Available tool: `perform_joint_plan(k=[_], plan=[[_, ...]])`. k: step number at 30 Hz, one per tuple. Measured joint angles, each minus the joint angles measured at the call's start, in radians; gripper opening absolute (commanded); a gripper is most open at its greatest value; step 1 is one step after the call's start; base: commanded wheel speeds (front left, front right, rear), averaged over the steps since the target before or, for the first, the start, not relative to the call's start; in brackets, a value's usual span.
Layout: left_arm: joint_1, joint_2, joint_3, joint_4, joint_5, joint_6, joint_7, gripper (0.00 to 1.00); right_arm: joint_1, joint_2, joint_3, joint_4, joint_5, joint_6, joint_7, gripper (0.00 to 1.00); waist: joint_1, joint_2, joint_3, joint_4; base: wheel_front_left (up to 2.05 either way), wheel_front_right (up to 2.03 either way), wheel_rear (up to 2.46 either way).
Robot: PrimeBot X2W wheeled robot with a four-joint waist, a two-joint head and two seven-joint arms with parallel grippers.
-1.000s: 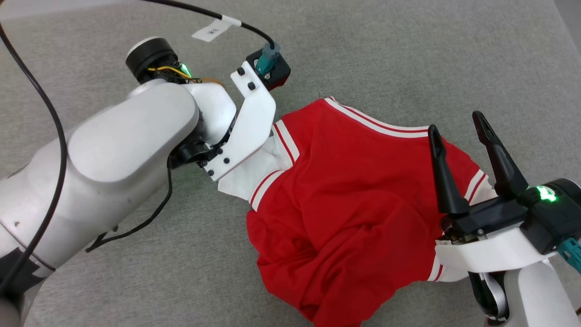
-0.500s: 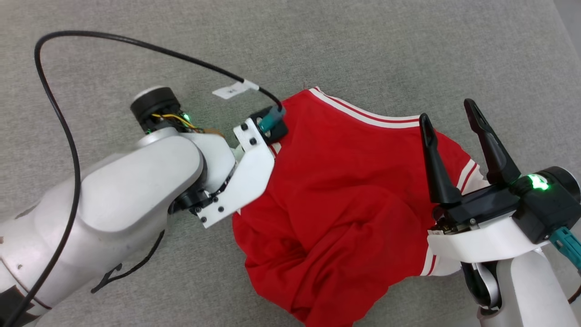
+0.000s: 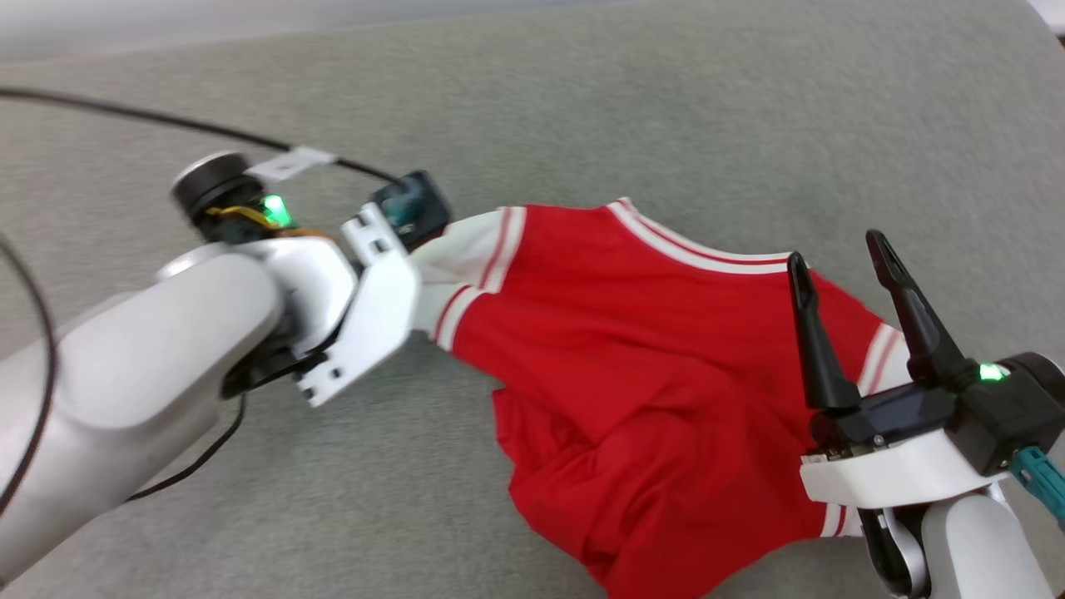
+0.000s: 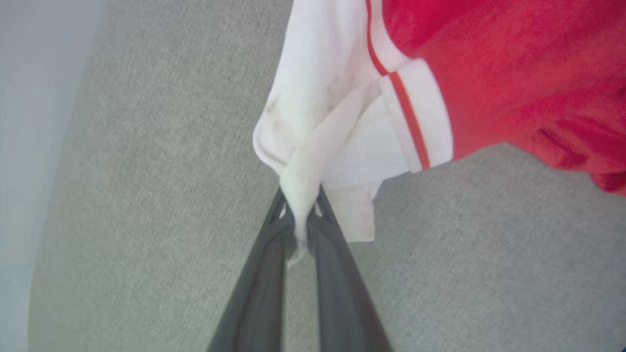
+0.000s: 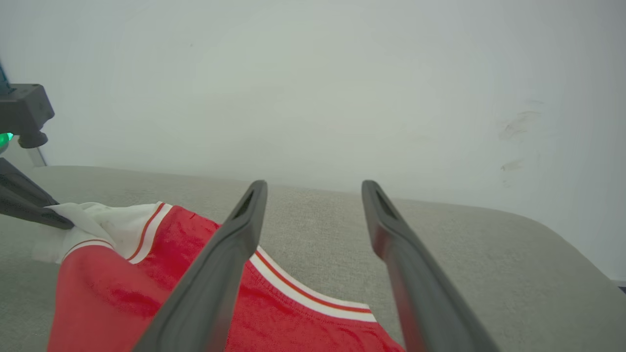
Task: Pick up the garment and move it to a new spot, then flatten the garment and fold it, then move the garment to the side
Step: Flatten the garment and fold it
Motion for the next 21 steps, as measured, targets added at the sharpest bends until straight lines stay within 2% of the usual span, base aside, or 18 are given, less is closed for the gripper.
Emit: perform_joint_plan(k=[5, 10, 13, 17, 18, 19, 21], plan=[[0.097, 0.085, -0.001, 0.014, -0.033, 0.0, -0.049, 0.0, 0.016, -0.007, -0.006, 0.004, -0.002, 0.0, 0.0, 1.0, 0.0, 0.0, -0.04, 0.066, 0.0, 0.0, 0.0], [0.214, 0.155, 0.0, 0.03, -0.076, 0.035, -0.083, 0.0, 0.025, -0.012, -0.002, 0.015, -0.002, 0.0, 0.0, 1.0, 0.0, 0.0, -0.071, 0.107, 0.0, 0.0, 0.0], [0.3, 0.181, 0.0, 0.045, -0.118, 0.053, -0.093, 0.0, 0.028, -0.015, 0.002, 0.021, -0.002, 0.0, 0.0, 1.0, -0.0001, 0.0, -0.081, 0.114, 0.0, 0.0, 0.0], [0.357, 0.184, 0.006, 0.057, -0.149, 0.071, -0.098, 0.0, 0.039, -0.016, 0.001, 0.028, -0.002, 0.0, 0.0, 1.0, -0.0001, 0.0, -0.085, 0.112, 0.0, 0.0, 0.0], [0.364, 0.183, 0.007, 0.063, -0.157, 0.076, -0.105, 0.45, 0.04, -0.016, 0.0, 0.031, -0.002, 0.0, 0.0, 1.0, 0.0, 0.0, -0.088, 0.111, 0.0, 0.0, 0.0], [0.372, 0.179, 0.012, 0.069, -0.167, 0.082, -0.116, 1.0, 0.042, -0.016, -0.001, 0.032, -0.002, 0.0, 0.0, 1.0, 0.0, 0.0, -0.09, 0.111, 0.0, 0.0, 0.0], [0.379, 0.174, 0.02, 0.075, -0.167, 0.085, -0.137, 1.0, 0.049, -0.016, -0.002, 0.035, -0.002, 0.0, 0.0, 1.0, -0.0001, 0.0, -0.098, 0.111, 0.0, 0.0, 0.0]])
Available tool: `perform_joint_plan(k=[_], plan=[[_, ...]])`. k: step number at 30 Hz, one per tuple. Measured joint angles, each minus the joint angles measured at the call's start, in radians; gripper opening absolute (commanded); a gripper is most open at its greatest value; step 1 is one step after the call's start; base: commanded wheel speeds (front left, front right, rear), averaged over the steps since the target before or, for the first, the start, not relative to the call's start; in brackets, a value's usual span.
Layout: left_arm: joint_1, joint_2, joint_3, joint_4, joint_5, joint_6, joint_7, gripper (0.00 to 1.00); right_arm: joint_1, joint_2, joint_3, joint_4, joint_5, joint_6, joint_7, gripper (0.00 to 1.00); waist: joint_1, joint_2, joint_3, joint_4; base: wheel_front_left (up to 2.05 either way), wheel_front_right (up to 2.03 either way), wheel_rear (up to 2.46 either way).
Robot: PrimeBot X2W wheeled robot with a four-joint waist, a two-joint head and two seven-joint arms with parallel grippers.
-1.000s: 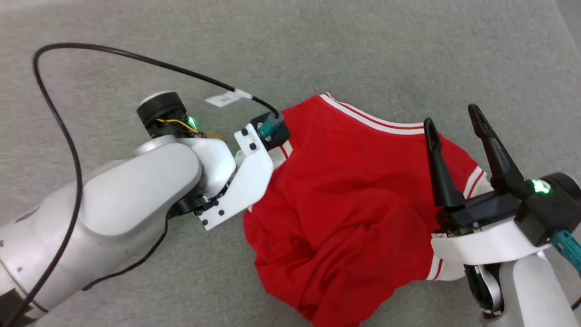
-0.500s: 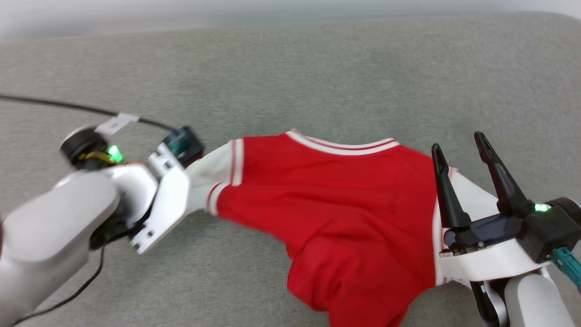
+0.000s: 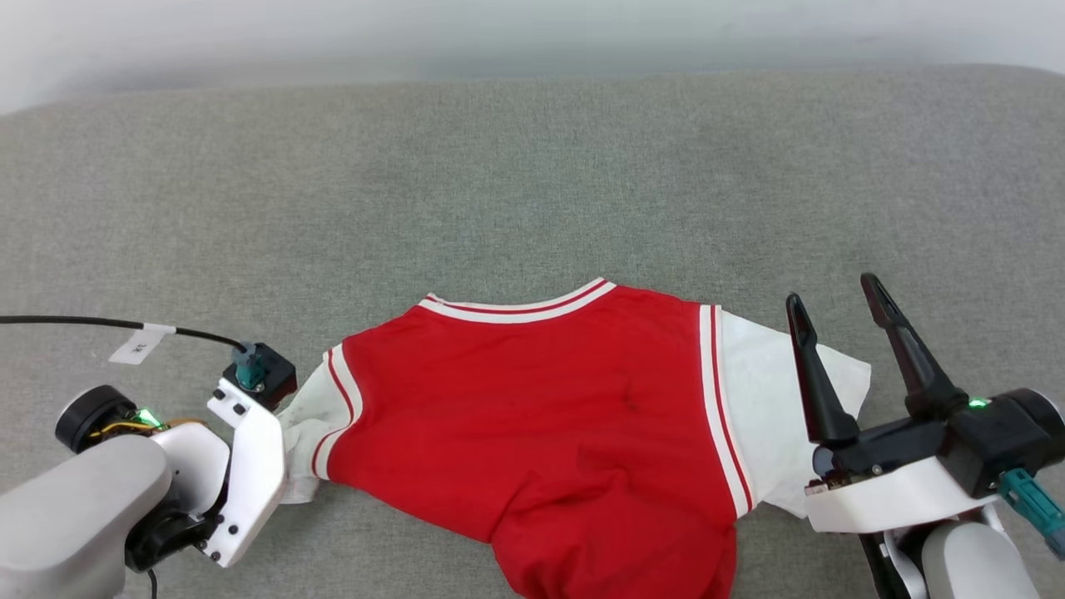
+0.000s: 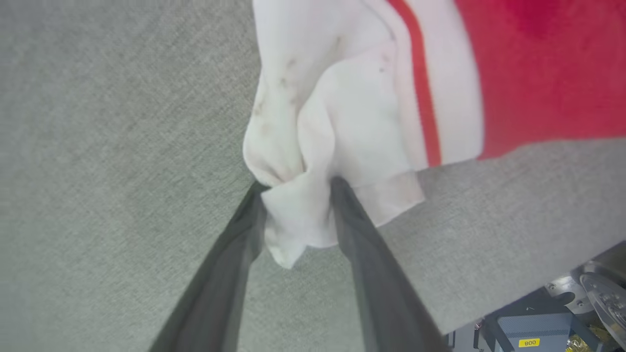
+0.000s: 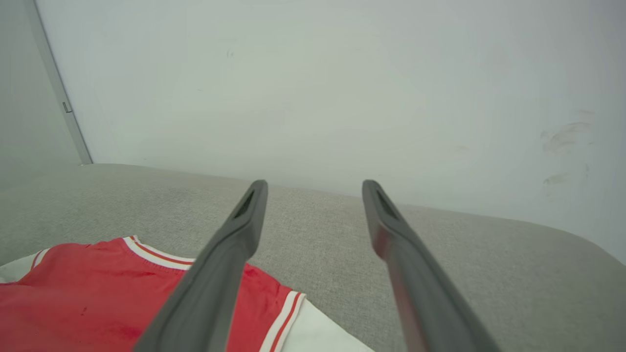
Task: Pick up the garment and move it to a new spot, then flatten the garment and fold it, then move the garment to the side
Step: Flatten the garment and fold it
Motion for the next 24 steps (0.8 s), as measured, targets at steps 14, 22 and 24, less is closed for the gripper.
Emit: perform_joint_plan(k=[14, 22, 24], plan=[[-0.237, 0.056, 0.107, -0.176, 0.021, -0.018, 0.06, 1.0, 0.019, 0.0, -0.012, 0.0, 0.002, 0.0, 0.0, 1.0, 0.0, 0.0, -0.025, -0.006, 0.0, 0.0, 0.0], [-0.372, -0.053, 0.124, -0.099, 0.026, -0.036, 0.144, 1.0, -0.029, 0.003, 0.011, -0.02, -0.007, 0.0, 0.0, 1.0, 0.0, 0.0, 0.04, -0.049, 0.0, 0.0, 0.0], [-0.386, -0.079, 0.111, -0.071, 0.019, -0.046, 0.173, 1.0, -0.041, 0.003, 0.014, -0.024, -0.008, 0.0, 0.0, 1.0, 0.0001, 0.0, 0.058, -0.065, 0.0, 0.0, 0.0]])
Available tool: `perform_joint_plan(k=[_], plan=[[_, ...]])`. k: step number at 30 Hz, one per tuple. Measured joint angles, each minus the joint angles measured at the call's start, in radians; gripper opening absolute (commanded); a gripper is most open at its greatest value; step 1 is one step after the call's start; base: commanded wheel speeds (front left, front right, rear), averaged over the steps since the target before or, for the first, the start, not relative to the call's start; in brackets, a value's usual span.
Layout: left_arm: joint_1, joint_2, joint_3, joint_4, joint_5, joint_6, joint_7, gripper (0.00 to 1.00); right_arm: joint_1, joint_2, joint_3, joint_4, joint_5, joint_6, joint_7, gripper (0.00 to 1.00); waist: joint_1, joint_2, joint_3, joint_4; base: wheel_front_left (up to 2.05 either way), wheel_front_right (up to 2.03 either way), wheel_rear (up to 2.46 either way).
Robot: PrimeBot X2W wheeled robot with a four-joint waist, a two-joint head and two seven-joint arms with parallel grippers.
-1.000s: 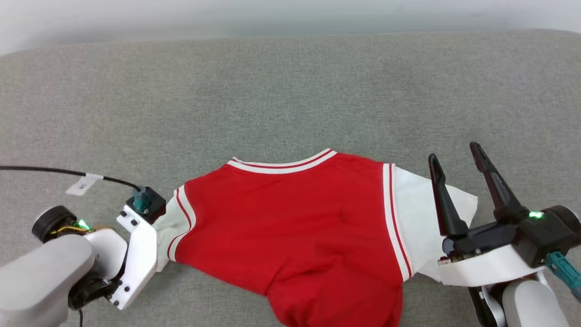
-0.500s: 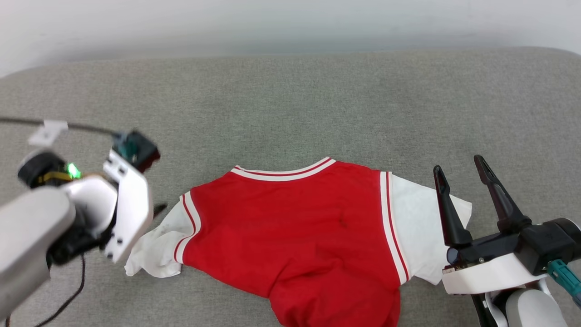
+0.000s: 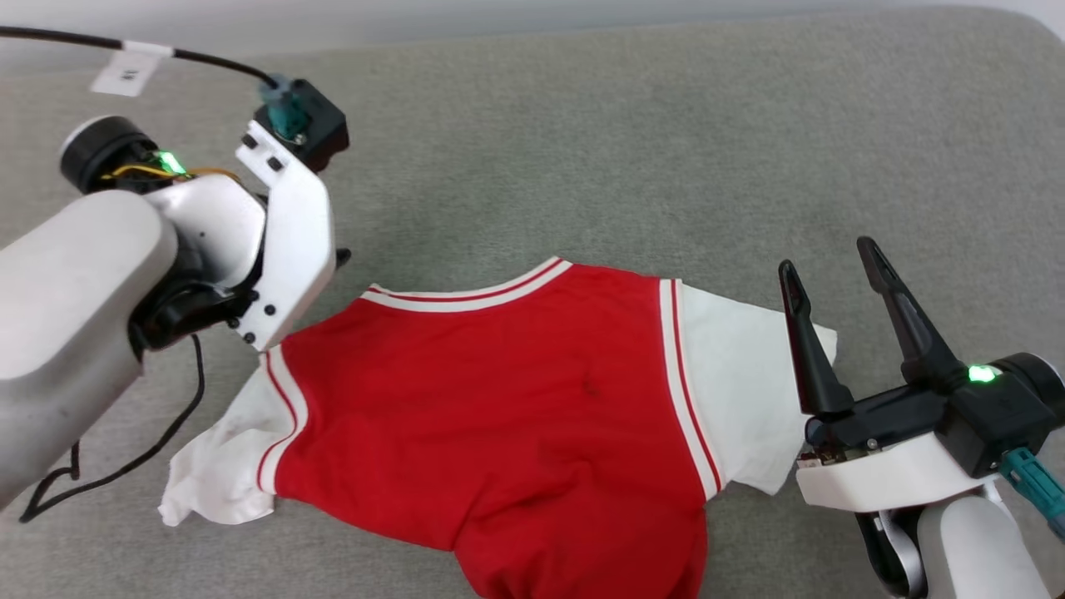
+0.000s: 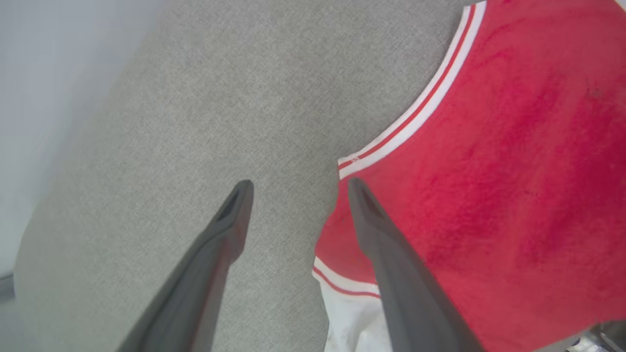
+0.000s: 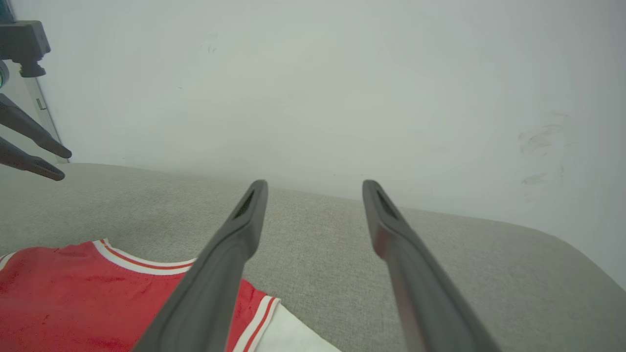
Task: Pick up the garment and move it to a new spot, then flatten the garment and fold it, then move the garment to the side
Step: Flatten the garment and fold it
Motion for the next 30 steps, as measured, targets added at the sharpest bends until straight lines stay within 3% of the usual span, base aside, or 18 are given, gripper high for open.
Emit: perform_joint_plan(k=[2, 15, 16, 17, 23, 30], plan=[[-0.009, -0.029, -0.026, 0.04, -0.015, -0.016, 0.045, 1.0, -0.013, 0.001, 0.002, -0.005, -0.005, 0.0, 0.0, 1.0, 0.0, 0.0, 0.028, -0.026, 0.0, 0.0, 0.0], [0.037, -0.06, -0.089, 0.161, -0.071, -0.037, 0.156, 1.0, -0.05, 0.014, 0.015, -0.008, -0.011, 0.0, 0.0, 1.0, -0.0001, 0.0, 0.116, -0.111, 0.0, 0.0, 0.0], [0.037, -0.062, -0.089, 0.168, -0.07, -0.038, 0.151, 0.43, -0.053, 0.016, 0.015, -0.008, -0.013, 0.0, 0.0, 1.0, -0.0001, 0.0, 0.119, -0.113, 0.0, 0.0, 0.0], [0.036, -0.063, -0.09, 0.171, -0.062, -0.038, 0.151, 0.0, -0.054, 0.016, 0.015, -0.008, -0.016, 0.0, 0.0, 1.0, -0.0001, 0.0, 0.121, -0.115, 0.0, 0.0, 0.0], [0.032, -0.069, -0.113, 0.138, -0.044, -0.039, 0.092, 0.0, -0.055, 0.019, 0.001, -0.005, -0.026, 0.0, 0.0, 1.0, 0.0, 0.0, 0.103, -0.105, 0.0, 0.0, 0.0], [-0.038, -0.035, -0.089, 0.089, -0.024, -0.039, -0.033, 0.0, -0.044, 0.022, -0.001, -0.006, -0.025, 0.0, 0.0, 1.0, 0.0, 0.0, 0.069, -0.088, 0.0, 0.0, 0.0]])
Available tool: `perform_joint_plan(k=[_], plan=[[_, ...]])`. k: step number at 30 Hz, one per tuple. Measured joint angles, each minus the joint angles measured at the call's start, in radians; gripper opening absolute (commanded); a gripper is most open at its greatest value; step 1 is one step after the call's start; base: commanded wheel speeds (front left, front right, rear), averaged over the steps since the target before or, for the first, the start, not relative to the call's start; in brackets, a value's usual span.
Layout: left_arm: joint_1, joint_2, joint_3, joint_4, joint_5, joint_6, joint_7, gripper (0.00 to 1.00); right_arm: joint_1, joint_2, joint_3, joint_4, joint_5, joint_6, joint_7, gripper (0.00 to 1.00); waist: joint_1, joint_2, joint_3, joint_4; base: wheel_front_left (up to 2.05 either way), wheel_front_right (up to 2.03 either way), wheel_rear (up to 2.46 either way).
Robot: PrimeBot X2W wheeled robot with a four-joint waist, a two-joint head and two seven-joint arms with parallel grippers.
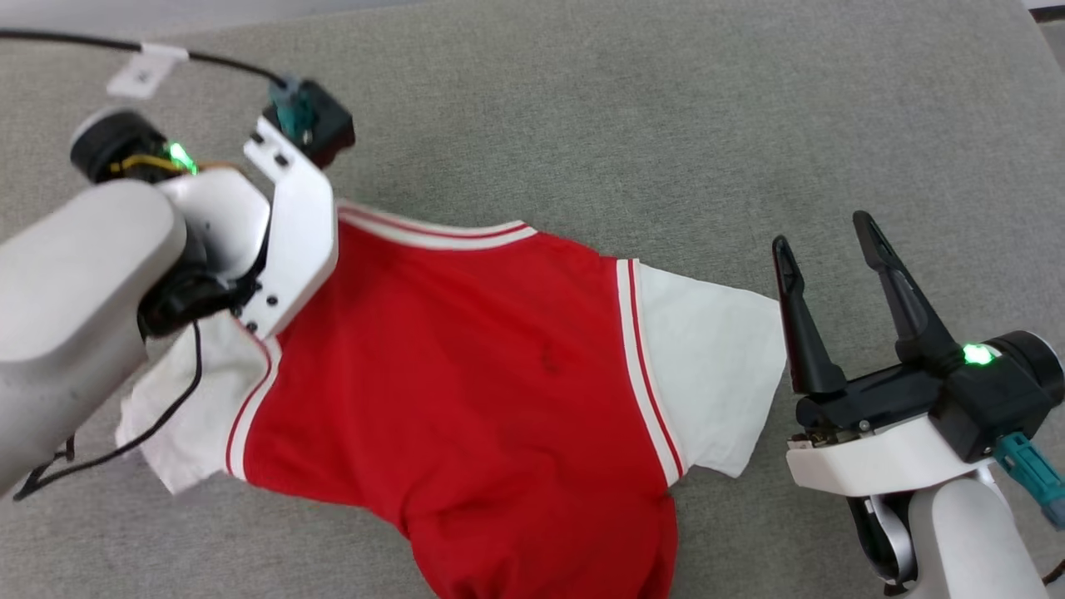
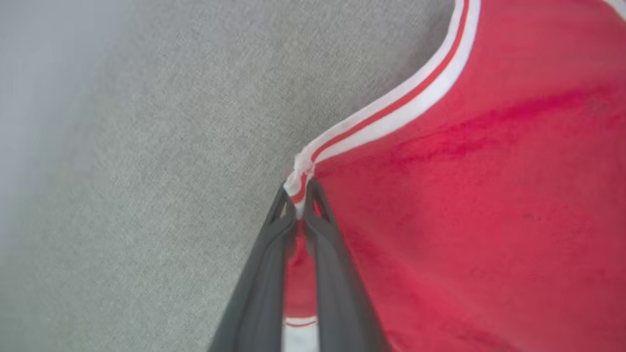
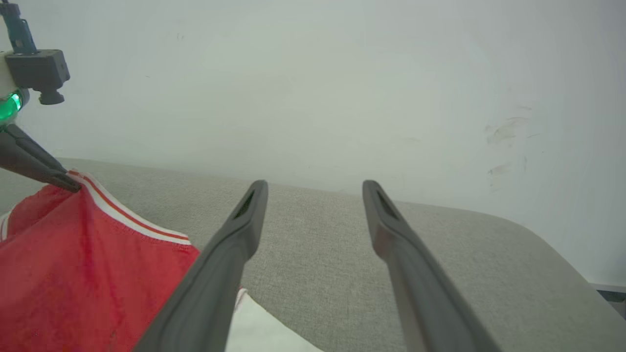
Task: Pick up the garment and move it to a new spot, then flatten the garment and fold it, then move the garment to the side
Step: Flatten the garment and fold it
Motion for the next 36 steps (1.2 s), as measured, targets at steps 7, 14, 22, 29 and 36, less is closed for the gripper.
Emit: perform_joint_plan(k=[7, 14, 22, 29, 36], plan=[[-0.07, -0.065, 0.008, 0.018, 0.052, 0.0, -0.071, 0.0, -0.009, 0.003, 0.019, -0.009, 0.003, 0.0, 0.0, 1.0, 0.0, 0.0, 0.017, -0.027, 0.0, 0.0, 0.0], [-0.057, -0.179, -0.029, 0.133, 0.086, 0.0, -0.081, 0.0, -0.022, 0.007, 0.028, -0.011, 0.011, 0.0, 0.0, 1.0, 0.0001, 0.0, 0.059, -0.072, 0.0, 0.0, 0.0], [0.011, -0.222, -0.039, 0.216, 0.129, 0.001, -0.108, 1.0, -0.024, 0.013, 0.019, -0.004, 0.007, 0.0, 0.0, 1.0, 0.0, 0.0, 0.05, -0.096, 0.0, 0.0, 0.0], [-0.064, -0.146, -0.026, 0.199, 0.053, 0.0, -0.172, 1.0, -0.001, 0.014, 0.01, -0.005, 0.0, 0.0, 0.0, 1.0, 0.0, 0.0, 0.001, -0.04, 0.0, 0.0, 0.0], [-0.129, -0.015, -0.016, 0.177, -0.049, 0.0, -0.067, 1.0, 0.008, 0.015, 0.014, -0.012, 0.0, 0.0, 0.0, 1.0, 0.0, 0.0, -0.019, -0.007, 0.0, 0.0, 0.0]])
